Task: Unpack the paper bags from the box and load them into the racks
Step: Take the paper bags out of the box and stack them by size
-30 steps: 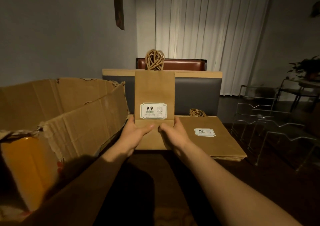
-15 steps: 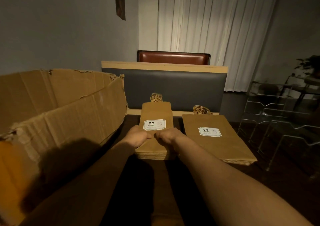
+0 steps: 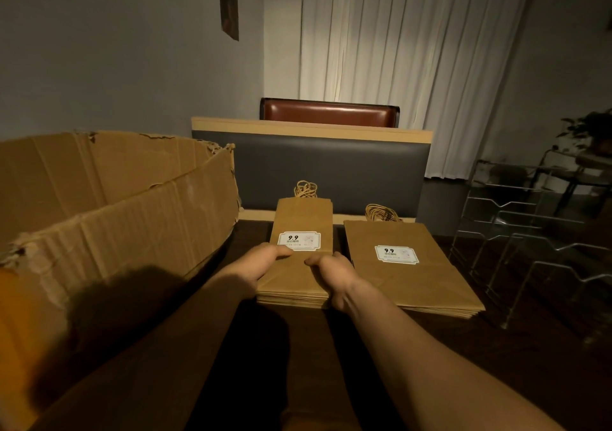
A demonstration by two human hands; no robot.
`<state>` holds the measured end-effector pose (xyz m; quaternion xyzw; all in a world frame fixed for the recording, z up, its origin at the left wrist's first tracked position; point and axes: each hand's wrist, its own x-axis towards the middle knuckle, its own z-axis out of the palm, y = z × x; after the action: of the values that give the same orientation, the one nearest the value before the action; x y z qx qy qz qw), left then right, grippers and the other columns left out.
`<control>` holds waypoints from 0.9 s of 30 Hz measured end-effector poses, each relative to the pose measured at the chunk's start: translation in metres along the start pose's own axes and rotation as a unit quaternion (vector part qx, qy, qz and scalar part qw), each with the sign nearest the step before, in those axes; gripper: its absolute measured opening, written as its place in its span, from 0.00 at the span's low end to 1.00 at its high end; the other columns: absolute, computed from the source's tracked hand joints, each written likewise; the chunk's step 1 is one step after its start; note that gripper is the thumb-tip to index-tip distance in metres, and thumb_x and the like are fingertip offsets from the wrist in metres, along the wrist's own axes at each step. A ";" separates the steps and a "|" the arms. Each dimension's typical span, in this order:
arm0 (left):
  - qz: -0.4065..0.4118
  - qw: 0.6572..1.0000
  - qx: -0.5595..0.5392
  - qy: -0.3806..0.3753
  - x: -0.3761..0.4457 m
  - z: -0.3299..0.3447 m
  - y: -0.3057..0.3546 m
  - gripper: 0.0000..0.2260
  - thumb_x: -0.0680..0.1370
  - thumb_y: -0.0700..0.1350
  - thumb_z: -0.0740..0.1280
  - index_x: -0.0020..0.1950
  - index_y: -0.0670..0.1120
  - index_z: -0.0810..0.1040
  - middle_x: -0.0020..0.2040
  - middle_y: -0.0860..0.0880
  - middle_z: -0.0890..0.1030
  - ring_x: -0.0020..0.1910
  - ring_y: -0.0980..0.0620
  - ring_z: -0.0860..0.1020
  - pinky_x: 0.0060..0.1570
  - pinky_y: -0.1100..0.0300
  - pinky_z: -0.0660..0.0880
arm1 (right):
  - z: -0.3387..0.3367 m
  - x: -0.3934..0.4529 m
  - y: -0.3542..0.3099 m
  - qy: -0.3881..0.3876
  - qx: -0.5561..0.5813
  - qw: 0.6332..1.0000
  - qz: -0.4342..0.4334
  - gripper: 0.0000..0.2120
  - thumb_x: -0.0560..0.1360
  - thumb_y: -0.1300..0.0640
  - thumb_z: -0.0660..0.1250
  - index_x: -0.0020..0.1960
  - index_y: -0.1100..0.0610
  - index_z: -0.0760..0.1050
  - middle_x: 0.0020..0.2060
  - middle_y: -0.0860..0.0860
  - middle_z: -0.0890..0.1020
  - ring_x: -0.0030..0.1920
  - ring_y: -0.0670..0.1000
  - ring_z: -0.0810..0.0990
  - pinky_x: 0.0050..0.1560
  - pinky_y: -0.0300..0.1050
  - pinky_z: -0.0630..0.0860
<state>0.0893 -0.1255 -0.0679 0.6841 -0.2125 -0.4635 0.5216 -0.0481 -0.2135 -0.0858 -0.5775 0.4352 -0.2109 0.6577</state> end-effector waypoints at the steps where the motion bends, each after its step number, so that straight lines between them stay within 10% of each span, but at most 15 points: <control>1: -0.014 1.000 -0.023 -0.006 -0.003 0.000 0.002 0.18 0.74 0.48 0.73 0.62 0.47 0.77 0.52 0.41 0.85 0.54 0.40 0.83 0.62 0.42 0.76 | -0.002 -0.002 -0.002 -0.005 -0.002 1.000 0.002 0.20 0.77 0.58 0.67 0.69 0.56 0.70 0.49 0.50 0.82 0.45 0.48 0.80 0.35 0.42 0.74; 10: 0.011 0.995 -0.075 -0.059 -0.010 0.005 0.011 0.21 0.78 0.63 0.64 0.61 0.49 0.82 0.54 0.42 0.85 0.55 0.42 0.83 0.59 0.47 0.78 | -0.009 0.001 0.000 -0.037 0.084 0.996 0.001 0.24 0.77 0.38 0.63 0.65 0.53 0.76 0.49 0.55 0.86 0.47 0.55 0.86 0.44 0.47 0.81; 15: 0.082 0.997 -0.010 0.004 -0.032 0.014 0.030 0.20 0.79 0.65 0.60 0.55 0.50 0.79 0.46 0.46 0.86 0.47 0.46 0.83 0.45 0.54 0.77 | -0.016 -0.004 -0.016 -0.005 0.040 0.998 -0.053 0.45 0.63 0.27 0.64 0.72 0.52 0.69 0.59 0.52 0.82 0.55 0.51 0.81 0.53 0.47 0.78; 21: 0.159 0.982 0.089 0.039 -0.071 0.016 0.053 0.46 0.64 0.79 0.61 0.75 0.53 0.66 0.71 0.48 0.75 0.68 0.46 0.74 0.70 0.43 0.68 | -0.018 -0.081 -0.078 0.008 -0.123 0.978 -0.169 0.36 0.80 0.34 0.55 0.80 0.54 0.56 0.77 0.53 0.63 0.76 0.57 0.62 0.76 0.57 0.59; 27: 0.298 0.910 0.261 0.126 -0.168 -0.005 0.105 0.30 0.81 0.63 0.56 0.80 0.50 0.60 0.79 0.49 0.63 0.77 0.47 0.63 0.76 0.45 0.59 | 0.012 -0.152 -0.144 -0.041 -0.199 0.921 -0.331 0.29 0.83 0.42 0.55 0.79 0.55 0.60 0.77 0.51 0.64 0.77 0.51 0.62 0.71 0.42 0.57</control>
<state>0.0333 -0.0311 0.0976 0.7532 -0.4522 -0.1251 0.4610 -0.0863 -0.1230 0.0997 -0.8158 0.2253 -0.3018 0.4388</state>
